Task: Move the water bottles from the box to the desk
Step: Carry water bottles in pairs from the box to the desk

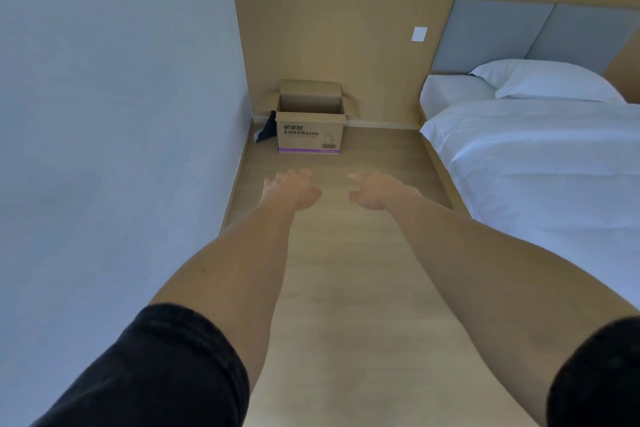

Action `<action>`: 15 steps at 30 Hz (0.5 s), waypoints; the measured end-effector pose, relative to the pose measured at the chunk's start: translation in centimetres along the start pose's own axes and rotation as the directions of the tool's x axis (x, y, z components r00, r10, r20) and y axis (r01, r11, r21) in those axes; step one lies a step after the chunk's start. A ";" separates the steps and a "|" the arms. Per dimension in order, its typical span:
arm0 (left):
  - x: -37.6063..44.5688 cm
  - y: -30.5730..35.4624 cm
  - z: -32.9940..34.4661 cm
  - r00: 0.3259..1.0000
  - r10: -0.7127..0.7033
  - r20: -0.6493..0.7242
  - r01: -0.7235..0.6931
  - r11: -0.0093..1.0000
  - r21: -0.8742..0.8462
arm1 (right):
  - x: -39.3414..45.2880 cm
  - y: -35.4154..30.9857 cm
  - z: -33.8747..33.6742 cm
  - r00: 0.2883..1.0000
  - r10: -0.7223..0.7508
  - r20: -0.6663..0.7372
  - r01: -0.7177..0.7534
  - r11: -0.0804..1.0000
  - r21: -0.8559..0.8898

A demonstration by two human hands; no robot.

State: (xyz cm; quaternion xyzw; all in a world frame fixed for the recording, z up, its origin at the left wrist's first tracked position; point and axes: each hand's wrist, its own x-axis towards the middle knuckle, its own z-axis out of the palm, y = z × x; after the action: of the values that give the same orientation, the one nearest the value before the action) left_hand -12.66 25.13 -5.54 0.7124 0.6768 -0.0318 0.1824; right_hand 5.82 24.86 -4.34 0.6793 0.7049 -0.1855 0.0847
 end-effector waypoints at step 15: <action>21.1 -0.7 -3.3 0.999 -0.046 -0.004 0.046 0.999 -0.010 | 22.5 1.6 -4.9 0.998 -0.046 0.032 0.045 0.998 0.037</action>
State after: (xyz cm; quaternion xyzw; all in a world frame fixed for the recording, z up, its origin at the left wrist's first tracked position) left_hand -12.34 46.21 -8.77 0.6958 0.6936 -0.0311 0.1839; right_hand 6.59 47.56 -8.46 0.6614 0.7152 -0.2113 0.0795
